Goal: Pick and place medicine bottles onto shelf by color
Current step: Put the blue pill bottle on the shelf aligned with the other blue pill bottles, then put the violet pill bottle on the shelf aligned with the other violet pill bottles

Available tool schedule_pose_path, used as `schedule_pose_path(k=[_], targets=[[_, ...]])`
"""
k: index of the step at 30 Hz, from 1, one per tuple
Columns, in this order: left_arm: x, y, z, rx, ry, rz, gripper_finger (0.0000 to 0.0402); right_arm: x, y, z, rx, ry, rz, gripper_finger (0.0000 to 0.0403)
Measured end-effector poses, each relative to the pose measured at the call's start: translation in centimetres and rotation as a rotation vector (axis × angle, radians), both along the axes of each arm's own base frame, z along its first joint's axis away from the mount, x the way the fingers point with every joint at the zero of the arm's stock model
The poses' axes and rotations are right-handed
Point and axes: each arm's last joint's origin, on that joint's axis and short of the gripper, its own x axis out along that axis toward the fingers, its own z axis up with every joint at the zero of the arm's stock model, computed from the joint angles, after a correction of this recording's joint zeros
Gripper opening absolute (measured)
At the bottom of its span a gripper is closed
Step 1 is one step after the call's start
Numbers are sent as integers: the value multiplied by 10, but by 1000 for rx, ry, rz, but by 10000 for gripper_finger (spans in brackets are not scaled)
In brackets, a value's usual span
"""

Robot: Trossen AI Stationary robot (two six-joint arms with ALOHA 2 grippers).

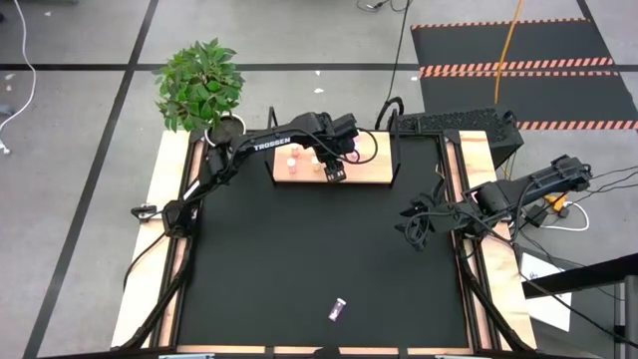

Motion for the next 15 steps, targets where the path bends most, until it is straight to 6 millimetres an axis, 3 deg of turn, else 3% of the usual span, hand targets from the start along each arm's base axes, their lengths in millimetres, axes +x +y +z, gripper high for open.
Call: schedule_pose_path(k=[15], targets=[[5,3,2,76,-44,-62,200,1,-2,0,-2,-1,-17,226]])
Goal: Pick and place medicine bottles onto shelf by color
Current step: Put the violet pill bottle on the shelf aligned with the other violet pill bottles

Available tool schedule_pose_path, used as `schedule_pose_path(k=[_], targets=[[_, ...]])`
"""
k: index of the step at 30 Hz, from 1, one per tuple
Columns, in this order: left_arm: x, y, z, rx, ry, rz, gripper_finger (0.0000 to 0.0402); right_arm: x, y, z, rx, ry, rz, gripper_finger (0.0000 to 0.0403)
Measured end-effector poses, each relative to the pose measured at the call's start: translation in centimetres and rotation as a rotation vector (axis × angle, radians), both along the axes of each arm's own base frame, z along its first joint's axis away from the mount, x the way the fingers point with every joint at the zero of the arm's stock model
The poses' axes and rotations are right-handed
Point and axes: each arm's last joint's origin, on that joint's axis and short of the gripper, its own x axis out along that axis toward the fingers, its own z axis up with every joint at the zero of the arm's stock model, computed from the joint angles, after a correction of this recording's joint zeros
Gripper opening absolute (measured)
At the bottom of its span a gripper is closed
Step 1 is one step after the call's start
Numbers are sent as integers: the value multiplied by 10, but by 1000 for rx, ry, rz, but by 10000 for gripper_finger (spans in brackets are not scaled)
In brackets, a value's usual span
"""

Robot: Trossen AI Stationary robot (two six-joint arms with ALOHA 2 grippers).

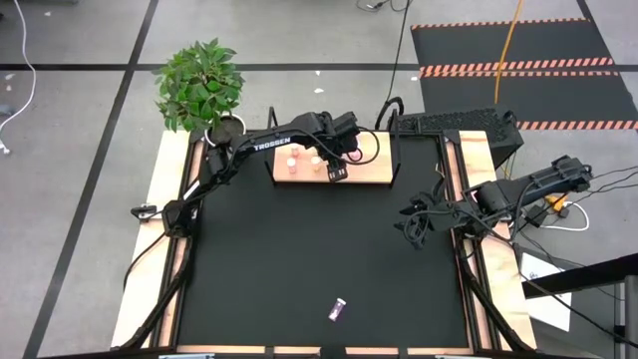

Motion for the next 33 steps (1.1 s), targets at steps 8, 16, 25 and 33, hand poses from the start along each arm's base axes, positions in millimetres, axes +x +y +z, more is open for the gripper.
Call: schedule_pose_path(k=[8,16,25,33], targets=[[2,3,9,61,-35,31,200,1,-3,0,4,0,-24,226],[-13,3,61,117,-115,37,200,1,-3,0,16,-4,-34,226],[-47,16,125,154,-311,191,200,7,-10,-5,3,-42,-92,226],[-68,-6,165,149,-404,188,200,21,-9,-46,213,-143,-39,226]])
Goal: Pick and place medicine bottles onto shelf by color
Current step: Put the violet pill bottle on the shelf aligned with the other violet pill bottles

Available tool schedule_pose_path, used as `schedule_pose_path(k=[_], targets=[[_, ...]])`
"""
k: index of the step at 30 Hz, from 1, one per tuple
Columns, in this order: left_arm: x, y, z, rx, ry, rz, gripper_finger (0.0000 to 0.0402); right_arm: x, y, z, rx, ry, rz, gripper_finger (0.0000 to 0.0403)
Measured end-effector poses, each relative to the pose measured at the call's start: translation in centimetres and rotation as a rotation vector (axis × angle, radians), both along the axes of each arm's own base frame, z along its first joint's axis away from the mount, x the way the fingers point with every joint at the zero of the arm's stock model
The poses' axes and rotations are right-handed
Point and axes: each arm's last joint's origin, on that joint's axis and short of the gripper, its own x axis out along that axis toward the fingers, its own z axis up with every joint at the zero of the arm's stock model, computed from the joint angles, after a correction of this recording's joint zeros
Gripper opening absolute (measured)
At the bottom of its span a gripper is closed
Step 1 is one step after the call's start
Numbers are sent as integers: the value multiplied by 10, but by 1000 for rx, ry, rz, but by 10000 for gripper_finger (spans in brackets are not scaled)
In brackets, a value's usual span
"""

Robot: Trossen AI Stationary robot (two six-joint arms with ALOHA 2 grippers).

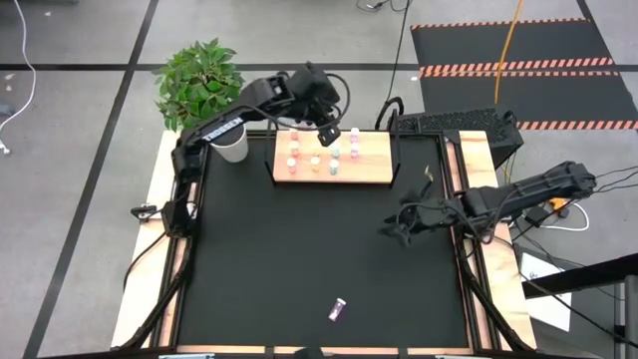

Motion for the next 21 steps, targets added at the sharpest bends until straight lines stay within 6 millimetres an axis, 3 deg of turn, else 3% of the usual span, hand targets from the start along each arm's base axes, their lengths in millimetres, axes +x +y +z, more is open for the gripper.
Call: schedule_pose_path(k=[4,7,12,21], targets=[[-13,-20,24,24,-53,-30,189,3,1,-15,127,-78,-82,226],[-20,-31,29,17,-27,-47,170,5,5,-25,190,-34,-126,226],[-24,-54,21,-29,112,-108,133,22,23,-35,276,73,-117,216],[-23,-91,-1,-51,232,-224,100,85,64,-30,250,125,-116,170]])
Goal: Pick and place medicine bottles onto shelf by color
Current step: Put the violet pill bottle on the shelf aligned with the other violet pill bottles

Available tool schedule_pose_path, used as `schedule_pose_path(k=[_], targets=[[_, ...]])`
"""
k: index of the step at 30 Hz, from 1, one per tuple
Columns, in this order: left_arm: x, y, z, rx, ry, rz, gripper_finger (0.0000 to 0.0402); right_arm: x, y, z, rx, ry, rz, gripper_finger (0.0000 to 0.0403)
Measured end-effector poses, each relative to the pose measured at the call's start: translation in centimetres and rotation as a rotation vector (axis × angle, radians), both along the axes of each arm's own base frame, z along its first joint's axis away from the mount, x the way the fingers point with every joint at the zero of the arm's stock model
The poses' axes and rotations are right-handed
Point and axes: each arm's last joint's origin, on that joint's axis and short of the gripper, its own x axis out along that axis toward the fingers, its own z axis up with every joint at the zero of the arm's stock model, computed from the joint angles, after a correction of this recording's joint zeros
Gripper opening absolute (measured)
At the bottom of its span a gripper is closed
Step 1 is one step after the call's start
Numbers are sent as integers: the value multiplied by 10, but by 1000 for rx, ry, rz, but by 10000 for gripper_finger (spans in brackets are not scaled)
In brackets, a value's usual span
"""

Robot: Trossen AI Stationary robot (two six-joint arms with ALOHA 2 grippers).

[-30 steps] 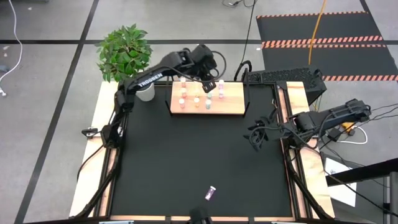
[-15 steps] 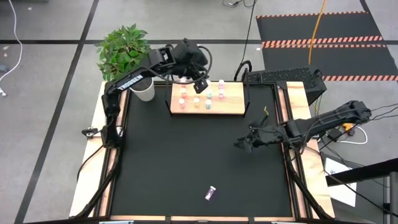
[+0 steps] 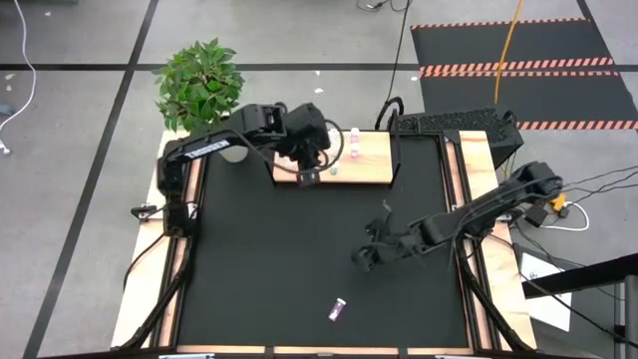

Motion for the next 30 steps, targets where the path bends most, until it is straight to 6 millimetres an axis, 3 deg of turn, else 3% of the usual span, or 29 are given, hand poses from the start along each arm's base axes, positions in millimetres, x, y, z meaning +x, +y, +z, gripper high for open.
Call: schedule_pose_path(k=[5,11,16,20,25,30], targets=[[-21,-28,-12,-50,-51,-69,97,21,26,-4,144,53,-101,151],[-62,-70,-47,-146,-203,-95,97,45,72,-8,238,135,-145,148],[-87,-99,-79,-243,-202,-87,97,61,103,-15,306,279,-191,147],[-97,-119,-100,-293,-140,-98,105,67,122,-23,364,299,-248,150],[-103,-140,-129,-334,-90,-97,142,70,140,-40,429,258,-308,169],[-105,-149,-151,-375,-93,-74,187,71,144,-55,435,250,-398,209]])
